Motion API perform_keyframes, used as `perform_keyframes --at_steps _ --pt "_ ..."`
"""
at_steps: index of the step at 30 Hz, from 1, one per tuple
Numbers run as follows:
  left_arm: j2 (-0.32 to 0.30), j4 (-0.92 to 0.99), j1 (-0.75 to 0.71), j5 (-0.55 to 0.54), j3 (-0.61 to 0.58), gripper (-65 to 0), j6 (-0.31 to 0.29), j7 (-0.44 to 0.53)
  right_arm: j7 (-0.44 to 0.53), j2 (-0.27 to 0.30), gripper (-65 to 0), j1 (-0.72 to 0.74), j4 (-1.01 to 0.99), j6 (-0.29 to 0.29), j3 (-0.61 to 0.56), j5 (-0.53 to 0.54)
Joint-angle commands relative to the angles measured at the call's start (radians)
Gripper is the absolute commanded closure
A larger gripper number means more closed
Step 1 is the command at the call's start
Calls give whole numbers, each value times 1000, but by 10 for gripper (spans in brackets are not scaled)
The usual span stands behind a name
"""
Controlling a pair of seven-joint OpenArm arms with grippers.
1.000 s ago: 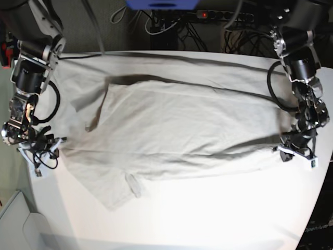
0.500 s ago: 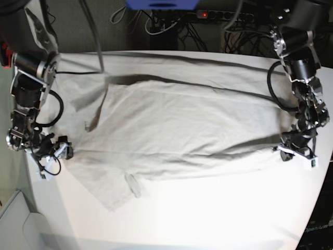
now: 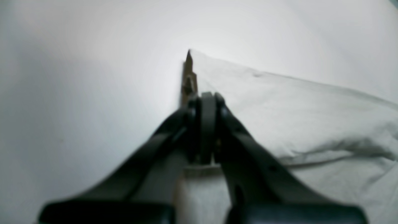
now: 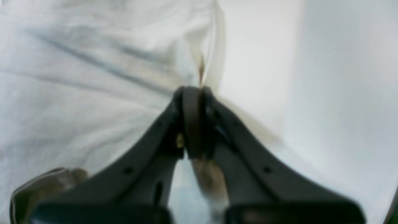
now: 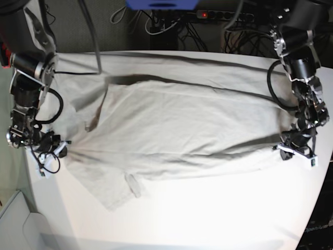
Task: Layout the t-shirt on the table in an organized manner, then fold the t-shirt properly
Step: 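Lift the hem edge with both grippers and fold it over toward the fold edge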
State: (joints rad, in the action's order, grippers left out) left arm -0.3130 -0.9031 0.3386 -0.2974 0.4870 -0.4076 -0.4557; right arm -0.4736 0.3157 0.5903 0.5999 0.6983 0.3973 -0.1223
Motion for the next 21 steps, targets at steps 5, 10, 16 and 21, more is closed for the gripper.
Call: perform_keyframes --at_steps 5,10,16,21 --pt "-16 -20 21 -15 8 -5 -4 25 17 17 0 32 13 0 2 16" --pt "-15 -58 -3 -16 8 -5 -4 25 -7 15 0 23 93 0 5 14" --pt "5 -141 -55 -18 9 -5 -4 25 -86 -6 0 -42 271 0 9 19" --pt "15 -199 -88 -18 9 -5 -4 25 -165 -23 0 -103 430 0 9 17"
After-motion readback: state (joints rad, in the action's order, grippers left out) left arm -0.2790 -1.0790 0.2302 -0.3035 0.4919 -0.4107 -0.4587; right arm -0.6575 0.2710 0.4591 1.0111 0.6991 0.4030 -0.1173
